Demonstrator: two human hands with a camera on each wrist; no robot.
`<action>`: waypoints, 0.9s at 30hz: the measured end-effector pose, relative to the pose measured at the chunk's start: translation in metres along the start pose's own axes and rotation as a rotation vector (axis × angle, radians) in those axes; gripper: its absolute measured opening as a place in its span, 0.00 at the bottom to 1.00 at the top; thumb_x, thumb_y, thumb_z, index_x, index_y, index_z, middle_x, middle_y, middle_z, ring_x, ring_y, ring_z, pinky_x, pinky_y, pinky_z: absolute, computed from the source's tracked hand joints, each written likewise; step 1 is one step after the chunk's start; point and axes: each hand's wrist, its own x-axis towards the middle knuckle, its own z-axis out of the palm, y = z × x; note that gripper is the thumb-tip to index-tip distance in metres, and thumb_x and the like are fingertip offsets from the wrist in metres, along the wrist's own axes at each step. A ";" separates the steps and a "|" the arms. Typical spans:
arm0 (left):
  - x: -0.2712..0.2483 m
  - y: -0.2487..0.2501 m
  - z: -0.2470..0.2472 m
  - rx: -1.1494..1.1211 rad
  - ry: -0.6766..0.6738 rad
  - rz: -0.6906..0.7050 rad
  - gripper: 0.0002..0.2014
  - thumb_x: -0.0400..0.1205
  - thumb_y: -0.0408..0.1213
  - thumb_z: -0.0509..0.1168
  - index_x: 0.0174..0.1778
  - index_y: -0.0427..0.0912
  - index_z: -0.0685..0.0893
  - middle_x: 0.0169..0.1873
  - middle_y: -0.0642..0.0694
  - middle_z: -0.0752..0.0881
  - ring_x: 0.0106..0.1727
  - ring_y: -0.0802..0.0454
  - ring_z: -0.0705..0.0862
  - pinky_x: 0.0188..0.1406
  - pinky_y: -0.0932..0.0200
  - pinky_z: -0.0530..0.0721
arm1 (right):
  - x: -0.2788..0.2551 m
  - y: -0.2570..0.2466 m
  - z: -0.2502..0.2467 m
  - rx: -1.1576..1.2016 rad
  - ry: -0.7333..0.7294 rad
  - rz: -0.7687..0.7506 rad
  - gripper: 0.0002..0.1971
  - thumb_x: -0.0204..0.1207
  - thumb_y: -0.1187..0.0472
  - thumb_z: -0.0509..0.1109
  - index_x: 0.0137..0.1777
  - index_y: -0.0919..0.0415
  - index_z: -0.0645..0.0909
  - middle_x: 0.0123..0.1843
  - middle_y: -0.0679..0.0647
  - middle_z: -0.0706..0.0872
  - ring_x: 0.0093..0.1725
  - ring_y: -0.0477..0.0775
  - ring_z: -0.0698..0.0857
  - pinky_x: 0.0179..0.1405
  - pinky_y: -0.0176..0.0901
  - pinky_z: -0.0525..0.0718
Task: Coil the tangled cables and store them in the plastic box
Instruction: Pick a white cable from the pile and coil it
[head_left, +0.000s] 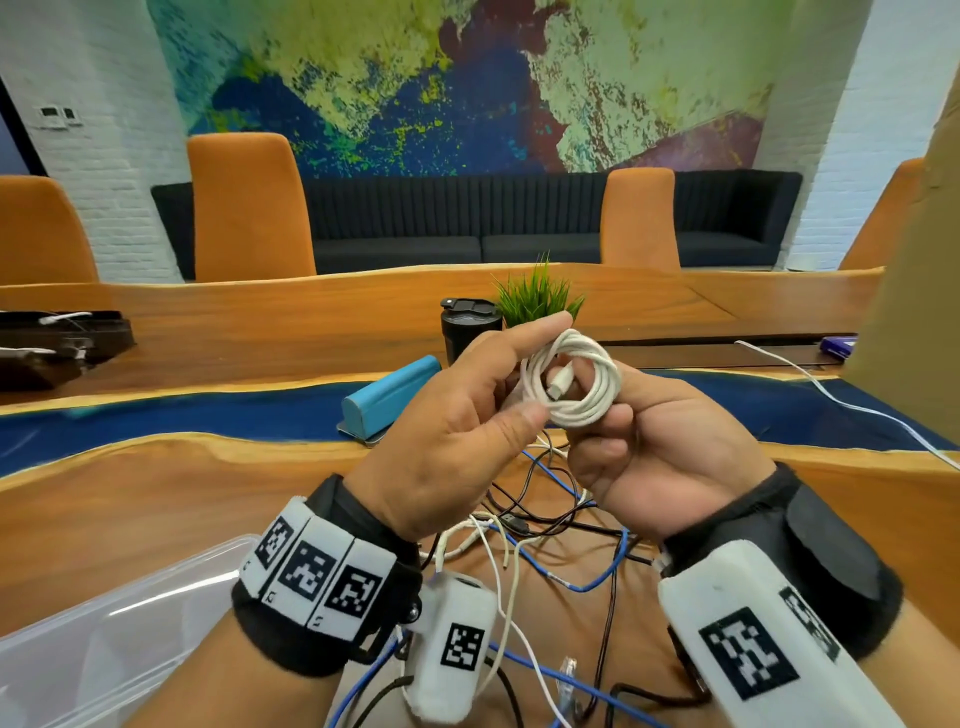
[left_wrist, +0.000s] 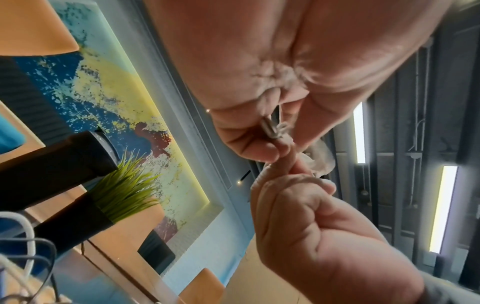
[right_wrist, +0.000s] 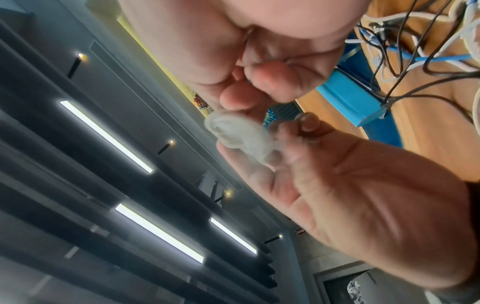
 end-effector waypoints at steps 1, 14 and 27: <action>0.000 0.000 0.002 -0.050 -0.011 -0.012 0.28 0.82 0.25 0.61 0.81 0.39 0.70 0.69 0.43 0.81 0.70 0.50 0.81 0.68 0.55 0.78 | 0.000 -0.002 0.000 0.019 0.005 -0.014 0.12 0.59 0.63 0.76 0.44 0.59 0.85 0.30 0.46 0.79 0.16 0.39 0.70 0.13 0.27 0.64; 0.005 0.005 0.003 -0.444 0.187 -0.225 0.14 0.77 0.32 0.72 0.60 0.40 0.86 0.44 0.39 0.89 0.40 0.45 0.84 0.33 0.59 0.82 | -0.003 -0.004 -0.002 -0.372 0.038 -0.293 0.06 0.66 0.63 0.73 0.43 0.60 0.87 0.27 0.51 0.82 0.18 0.40 0.68 0.20 0.32 0.63; 0.005 0.002 0.002 -0.211 0.268 0.020 0.08 0.80 0.27 0.67 0.51 0.42 0.80 0.43 0.23 0.82 0.42 0.36 0.82 0.42 0.46 0.86 | -0.002 -0.011 -0.011 -0.181 -0.234 0.047 0.20 0.68 0.49 0.71 0.54 0.63 0.83 0.37 0.53 0.82 0.24 0.44 0.69 0.24 0.35 0.65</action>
